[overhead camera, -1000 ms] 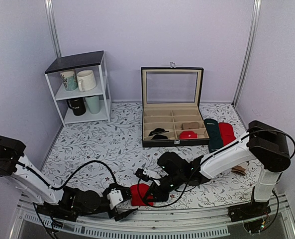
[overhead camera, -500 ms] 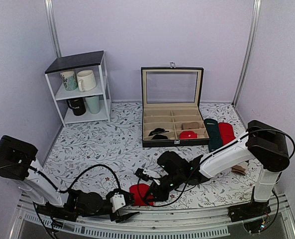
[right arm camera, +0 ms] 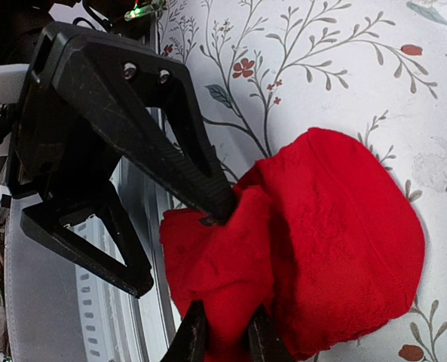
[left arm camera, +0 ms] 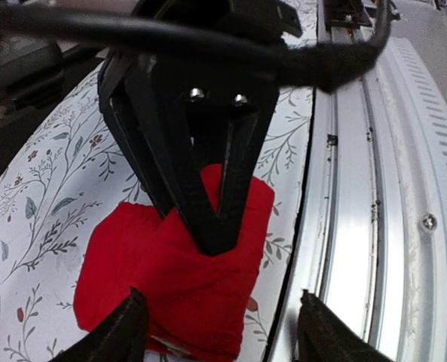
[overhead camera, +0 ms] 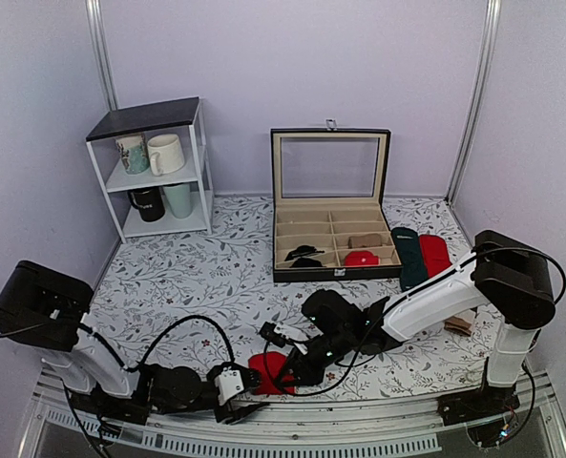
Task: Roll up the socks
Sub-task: Roll the sock at the center of the board.
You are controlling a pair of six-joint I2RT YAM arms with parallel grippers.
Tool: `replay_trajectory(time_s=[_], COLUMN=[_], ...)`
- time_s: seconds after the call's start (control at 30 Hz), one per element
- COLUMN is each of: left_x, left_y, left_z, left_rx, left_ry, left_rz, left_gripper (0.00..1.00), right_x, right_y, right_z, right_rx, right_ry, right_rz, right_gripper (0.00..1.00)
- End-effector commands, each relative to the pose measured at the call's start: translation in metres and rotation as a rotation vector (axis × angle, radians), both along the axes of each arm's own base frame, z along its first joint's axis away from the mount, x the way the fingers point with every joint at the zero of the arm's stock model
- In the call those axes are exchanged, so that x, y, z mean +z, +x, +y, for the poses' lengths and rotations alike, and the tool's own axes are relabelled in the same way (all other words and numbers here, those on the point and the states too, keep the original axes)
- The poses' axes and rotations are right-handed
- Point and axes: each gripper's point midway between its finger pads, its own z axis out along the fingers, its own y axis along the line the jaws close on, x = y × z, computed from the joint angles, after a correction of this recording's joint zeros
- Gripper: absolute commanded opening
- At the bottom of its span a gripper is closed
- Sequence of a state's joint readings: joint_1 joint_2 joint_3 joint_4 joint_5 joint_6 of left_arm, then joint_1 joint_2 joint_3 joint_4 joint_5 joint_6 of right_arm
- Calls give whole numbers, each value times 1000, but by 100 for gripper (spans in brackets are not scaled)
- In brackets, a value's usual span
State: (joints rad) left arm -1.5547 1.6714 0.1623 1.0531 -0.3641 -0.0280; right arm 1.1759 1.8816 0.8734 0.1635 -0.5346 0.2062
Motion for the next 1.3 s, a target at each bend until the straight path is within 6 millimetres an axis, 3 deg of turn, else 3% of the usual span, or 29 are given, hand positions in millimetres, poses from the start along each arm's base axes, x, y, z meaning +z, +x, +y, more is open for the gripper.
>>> replay_trajectory(time_s=[0.0, 0.1, 0.17, 0.27, 0.47, 0.67, 0.7, 0.77, 0.83, 0.97, 1.07, 1.17, 1.27], left_x=[-7, -12, -15, -19, -23, -32, -34, -37, -40, -46, -54, -62, -69], left_y=[6, 7, 8, 8, 9, 5, 4, 3, 3, 3, 3, 2, 0], left_z=[4, 4, 5, 6, 7, 6, 6, 6, 8, 13, 17, 21, 24], left_rx=[29, 35, 38, 40, 39, 28, 27, 32, 51, 72, 93, 111, 118], left_ry=[-7, 0, 8, 12, 20, 62, 73, 89, 113, 132, 160, 183, 194], left_rz=[23, 24, 30, 50, 70, 127, 145, 182, 223, 328, 397, 447, 494], left_gripper=[73, 71, 64, 47, 0, 0, 0, 0, 0, 0, 0, 0, 0], right_x=[-93, -94, -94, -94, -93, -90, -88, -79, -62, -20, 22, 54, 65], right_y=[-26, -26, -26, -26, -25, -22, -19, -8, 8, 41, 50, 45, 25], right_z=[-89, -90, -90, -90, -88, -82, -80, -73, -62, -46, -43, -47, -55], right_rx=[-29, -30, -32, -32, -32, -37, -42, -73, -122, -205, -221, -183, -86], right_ry=[-433, -437, -436, -437, -431, -417, -409, -372, -301, -126, 70, 249, 368], right_rz=[96, 96, 97, 98, 99, 95, 86, 40, -31, -232, -375, -485, -598], right_gripper=[5, 5, 5, 5, 5, 6, 7, 20, 30, 35, 39, 44, 52])
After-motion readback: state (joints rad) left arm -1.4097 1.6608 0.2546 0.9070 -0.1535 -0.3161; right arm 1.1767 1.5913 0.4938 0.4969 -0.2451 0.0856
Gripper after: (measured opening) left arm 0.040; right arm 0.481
